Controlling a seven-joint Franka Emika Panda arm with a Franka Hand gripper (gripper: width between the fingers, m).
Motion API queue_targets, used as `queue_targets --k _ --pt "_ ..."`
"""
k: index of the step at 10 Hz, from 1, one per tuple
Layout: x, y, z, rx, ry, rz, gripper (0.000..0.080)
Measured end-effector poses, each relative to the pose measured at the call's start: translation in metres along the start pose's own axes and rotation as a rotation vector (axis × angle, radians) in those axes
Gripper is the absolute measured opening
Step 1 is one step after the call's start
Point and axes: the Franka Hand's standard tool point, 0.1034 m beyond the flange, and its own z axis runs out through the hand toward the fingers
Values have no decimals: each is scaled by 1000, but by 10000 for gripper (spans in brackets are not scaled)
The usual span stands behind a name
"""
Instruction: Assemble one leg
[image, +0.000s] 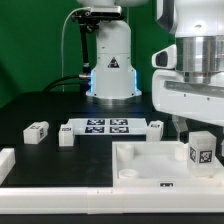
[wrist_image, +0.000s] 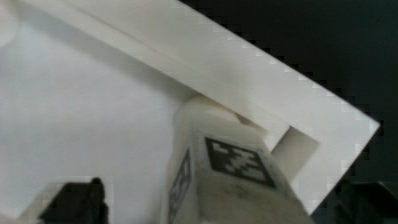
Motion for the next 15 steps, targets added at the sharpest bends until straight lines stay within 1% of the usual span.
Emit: queue_targets --k 3,5,7,8,9,10,11,12,13,15 --pt "-2 -1 0 1 -2 -343 649" --pt "5 -1 -3 -7 -3 -628 649" --pt "9 2 -2 -9 -3 -780 649" --pt "12 4 -2 -16 2 -905 649" --pt "12 5 -2 -20 2 -967 649" --pt "12 5 -2 -19 2 -953 649" --pt "13 5 -2 -19 2 -952 535" --pt "13 5 -2 -19 2 -948 400" --pt "13 5 -2 -20 2 -924 291" --pt "13 6 -2 -20 2 -921 291"
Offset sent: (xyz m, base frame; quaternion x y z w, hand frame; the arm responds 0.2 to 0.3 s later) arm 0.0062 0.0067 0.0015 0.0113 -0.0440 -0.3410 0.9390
